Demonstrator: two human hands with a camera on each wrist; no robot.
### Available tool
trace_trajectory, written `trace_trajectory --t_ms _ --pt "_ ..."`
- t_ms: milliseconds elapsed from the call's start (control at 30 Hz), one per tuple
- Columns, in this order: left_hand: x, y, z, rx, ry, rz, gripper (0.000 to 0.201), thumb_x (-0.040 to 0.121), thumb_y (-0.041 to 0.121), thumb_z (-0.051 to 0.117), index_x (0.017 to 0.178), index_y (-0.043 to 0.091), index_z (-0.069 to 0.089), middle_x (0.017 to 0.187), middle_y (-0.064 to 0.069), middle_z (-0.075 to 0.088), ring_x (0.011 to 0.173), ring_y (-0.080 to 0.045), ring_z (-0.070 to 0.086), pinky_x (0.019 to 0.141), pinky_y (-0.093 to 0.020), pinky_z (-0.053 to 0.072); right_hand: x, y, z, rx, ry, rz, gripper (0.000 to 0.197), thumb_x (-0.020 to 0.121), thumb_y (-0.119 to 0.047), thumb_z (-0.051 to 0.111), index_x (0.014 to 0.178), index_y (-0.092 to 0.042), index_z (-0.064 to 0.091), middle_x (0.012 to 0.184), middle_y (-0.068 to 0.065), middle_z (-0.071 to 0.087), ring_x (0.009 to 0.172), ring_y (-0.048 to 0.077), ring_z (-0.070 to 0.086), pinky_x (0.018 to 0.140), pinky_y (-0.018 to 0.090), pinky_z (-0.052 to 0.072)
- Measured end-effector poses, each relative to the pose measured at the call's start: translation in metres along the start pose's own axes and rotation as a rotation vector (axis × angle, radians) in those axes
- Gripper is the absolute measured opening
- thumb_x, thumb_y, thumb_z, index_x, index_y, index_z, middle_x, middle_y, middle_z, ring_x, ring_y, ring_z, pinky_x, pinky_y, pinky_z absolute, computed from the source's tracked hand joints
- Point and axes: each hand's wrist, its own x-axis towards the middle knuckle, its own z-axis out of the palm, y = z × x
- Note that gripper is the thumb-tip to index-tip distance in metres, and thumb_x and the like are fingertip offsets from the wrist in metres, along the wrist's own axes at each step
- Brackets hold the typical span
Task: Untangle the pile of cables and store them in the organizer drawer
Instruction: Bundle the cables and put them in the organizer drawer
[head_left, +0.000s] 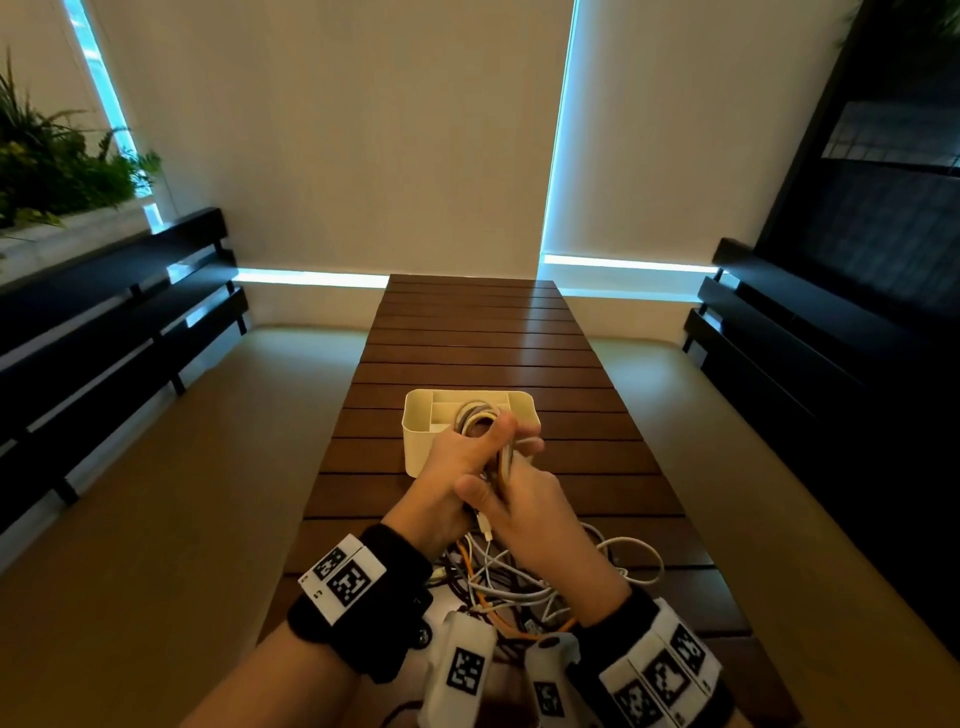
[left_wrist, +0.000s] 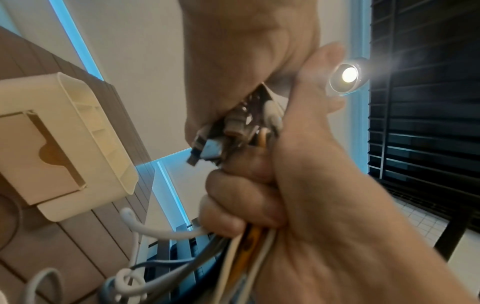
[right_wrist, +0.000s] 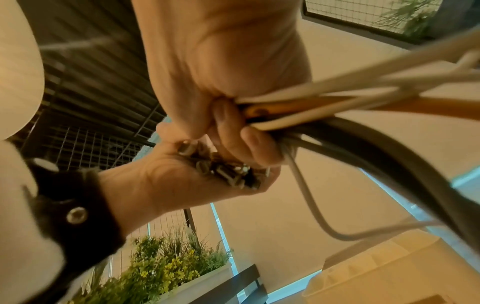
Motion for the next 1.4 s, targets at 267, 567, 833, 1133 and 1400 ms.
trace_trajectory --t_ms 267,567,833,1133,1400 --pt "-0.003 0.004 -0.002 -0.041 0.049 -0.020 0.024 0.076 0.020 0.071 0.091 0.004 0.062 0.078 -0.015 0.072 0.089 -0.030 0.069 0.073 -0.035 0.060 -0.004 -0.017 -0.009 -0.293 -0.141 -0.014 0.084 0.073 -0.074 0.028 0.128 -0.011 0.040 0.110 0.008 0.061 0.097 0.024 0.060 0.077 0.030 0.048" --pt "0.002 0.014 -0.001 -0.015 0.156 0.097 0.033 0.087 0.005 0.062 0.058 0.008 0.047 0.050 -0.006 0.045 0.053 -0.018 0.068 0.038 -0.020 0.047 -0.011 -0.011 -0.031 0.188 -0.232 0.138 0.034 0.066 -0.025 0.083 0.085 -0.029 0.054 0.075 -0.012 0.062 0.065 -0.003 0.060 0.057 0.008 0.044" --pt "0.001 0.013 0.002 -0.093 0.019 0.118 0.038 0.089 0.004 0.057 0.054 0.012 0.045 0.041 0.003 0.036 0.029 -0.006 0.032 0.041 -0.021 0.043 -0.008 0.024 -0.018 0.172 -0.944 0.191 0.012 0.085 -0.004 0.063 0.095 0.003 0.064 0.062 -0.009 0.064 0.056 -0.001 0.061 0.060 0.013 0.050" --pt "-0.004 0.040 -0.018 -0.253 -0.075 0.056 0.035 0.076 0.015 0.063 0.046 0.018 0.047 0.036 0.009 0.035 0.028 -0.003 0.035 0.044 -0.019 0.048 0.017 0.053 -0.041 -0.329 -0.465 0.232 0.009 0.086 -0.020 0.062 0.092 -0.020 0.068 0.081 -0.002 0.065 0.077 0.012 0.060 0.076 0.027 0.053" --pt "-0.007 0.081 -0.019 -0.298 -0.004 0.202 0.044 0.084 0.012 0.058 0.043 0.019 0.042 0.034 0.008 0.032 0.027 -0.003 0.031 0.042 -0.017 0.045 0.018 0.110 -0.068 -0.394 0.364 0.184 0.023 0.090 -0.022 0.047 0.074 -0.031 0.061 0.069 -0.003 0.063 0.069 0.023 0.059 0.074 0.028 0.042"
